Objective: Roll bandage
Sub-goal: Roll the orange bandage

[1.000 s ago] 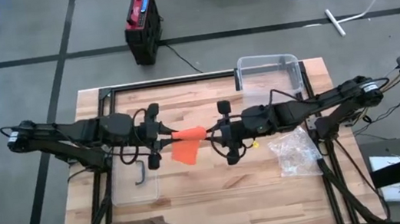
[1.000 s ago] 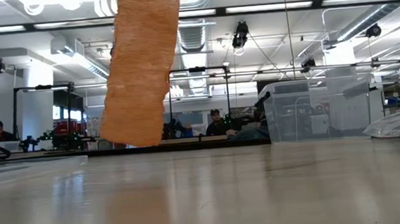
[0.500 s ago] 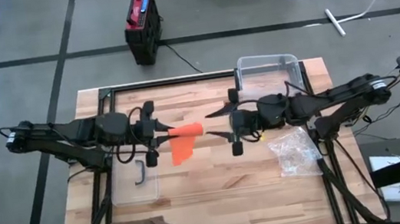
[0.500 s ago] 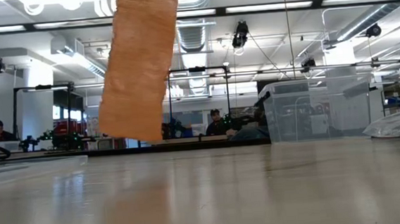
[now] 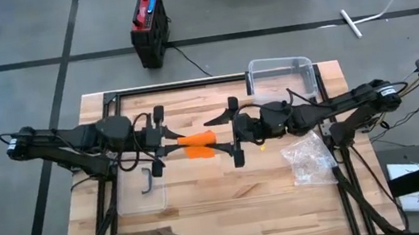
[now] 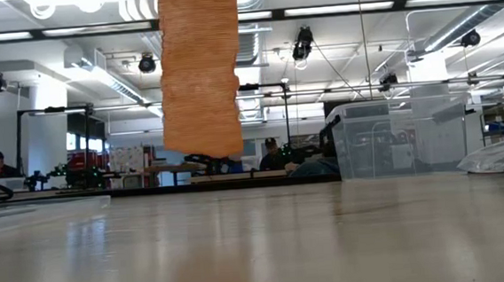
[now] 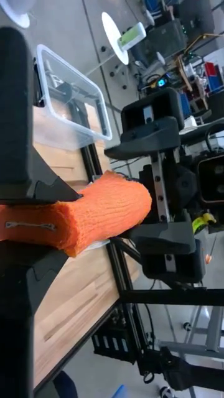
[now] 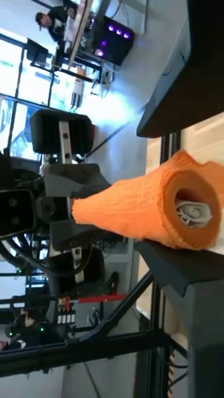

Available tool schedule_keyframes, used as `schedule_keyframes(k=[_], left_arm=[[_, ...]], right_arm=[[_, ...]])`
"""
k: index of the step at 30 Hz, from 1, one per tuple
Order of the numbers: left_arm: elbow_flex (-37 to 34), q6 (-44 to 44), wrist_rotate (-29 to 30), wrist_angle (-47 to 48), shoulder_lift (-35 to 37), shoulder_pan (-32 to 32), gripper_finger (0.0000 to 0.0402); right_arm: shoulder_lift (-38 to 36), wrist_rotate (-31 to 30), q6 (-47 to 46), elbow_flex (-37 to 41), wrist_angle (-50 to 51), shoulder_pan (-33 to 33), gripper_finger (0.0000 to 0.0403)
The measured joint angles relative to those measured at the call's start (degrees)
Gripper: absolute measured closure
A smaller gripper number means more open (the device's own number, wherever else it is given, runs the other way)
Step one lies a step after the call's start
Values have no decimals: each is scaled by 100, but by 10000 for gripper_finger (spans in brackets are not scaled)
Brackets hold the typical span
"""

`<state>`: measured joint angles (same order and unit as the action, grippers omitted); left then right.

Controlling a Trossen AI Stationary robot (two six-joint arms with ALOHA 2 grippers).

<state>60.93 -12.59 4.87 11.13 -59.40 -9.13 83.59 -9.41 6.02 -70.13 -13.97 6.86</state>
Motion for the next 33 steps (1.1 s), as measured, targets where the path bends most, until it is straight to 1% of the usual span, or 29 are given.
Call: schedule_keyframes(k=[2, 5, 11, 15, 17, 21, 25, 28, 30, 33], left_arm=[[0, -13, -1, -53, -16, 0, 358], [0, -23, -17, -142, -42, 0, 356], [0, -27, -8, -179, -54, 0, 350], [0, -20, 345, -237, -54, -11, 343], [0, 37, 471, -242, -54, -11, 336], [4, 337, 510, -146, -21, -9, 311], [7, 707, 513, 124, 104, -9, 270], [11, 881, 294, 277, 255, -9, 235], [13, 1025, 134, 420, 361, -9, 211], [13, 1213, 74, 682, 541, -9, 177]], right_arm=[[-13, 25, 43, 0, -3, 1, 153], [-20, 216, 57, 0, -7, -1, 191], [-17, 265, 237, 0, 23, 1, 285], [-43, 208, 567, 0, 25, -5, 344], [-55, 180, 770, 0, 38, -12, 361], [-63, 149, 1225, 0, 30, -10, 364], [-61, 151, 1547, 4, 35, -10, 347], [-63, 174, 1832, 4, 8, 0, 344], [-63, 190, 2048, 4, 8, 30, 350], [-66, 240, 2451, 4, -2, 76, 359]])
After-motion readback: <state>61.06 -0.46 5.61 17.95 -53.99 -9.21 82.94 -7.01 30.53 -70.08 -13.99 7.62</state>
